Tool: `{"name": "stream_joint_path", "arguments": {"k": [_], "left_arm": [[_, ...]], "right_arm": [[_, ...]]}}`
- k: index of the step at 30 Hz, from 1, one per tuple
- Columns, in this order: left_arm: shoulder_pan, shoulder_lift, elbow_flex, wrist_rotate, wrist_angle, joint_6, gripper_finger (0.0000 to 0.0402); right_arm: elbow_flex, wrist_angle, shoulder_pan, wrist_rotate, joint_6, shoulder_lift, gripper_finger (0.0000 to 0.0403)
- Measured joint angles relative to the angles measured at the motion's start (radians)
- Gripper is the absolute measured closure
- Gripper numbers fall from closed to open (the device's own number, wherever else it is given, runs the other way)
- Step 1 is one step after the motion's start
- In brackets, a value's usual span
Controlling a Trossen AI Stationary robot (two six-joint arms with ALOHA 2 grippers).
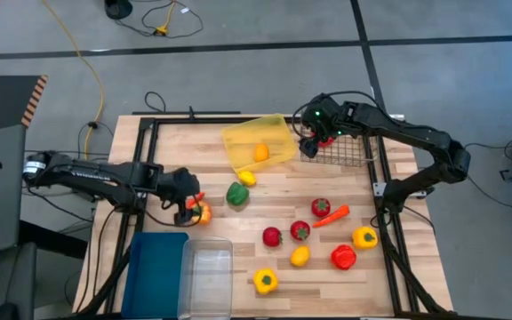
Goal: Sort produce into baskets
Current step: Put the left orange tomato into the transparent bin
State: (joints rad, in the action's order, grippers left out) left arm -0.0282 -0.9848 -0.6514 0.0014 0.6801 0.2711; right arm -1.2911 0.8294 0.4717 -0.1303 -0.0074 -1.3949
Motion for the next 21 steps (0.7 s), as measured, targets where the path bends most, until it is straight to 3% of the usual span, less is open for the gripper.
{"name": "stream_joint_path", "arguments": {"k": [11,21], "left_arm": [[-0.084,-0.119,0.0,-0.04,-0.013,0.038,0.0002],[-0.093,-0.274,0.0,-0.015,-0.051,0.04,0.0002]], "right_arm": [[0.0,-0.003,-0.007,0.0,0.001,0.0,0.0008],[0.0,-0.004,-0.035,0.0,0.002,0.0,0.0008]]}}
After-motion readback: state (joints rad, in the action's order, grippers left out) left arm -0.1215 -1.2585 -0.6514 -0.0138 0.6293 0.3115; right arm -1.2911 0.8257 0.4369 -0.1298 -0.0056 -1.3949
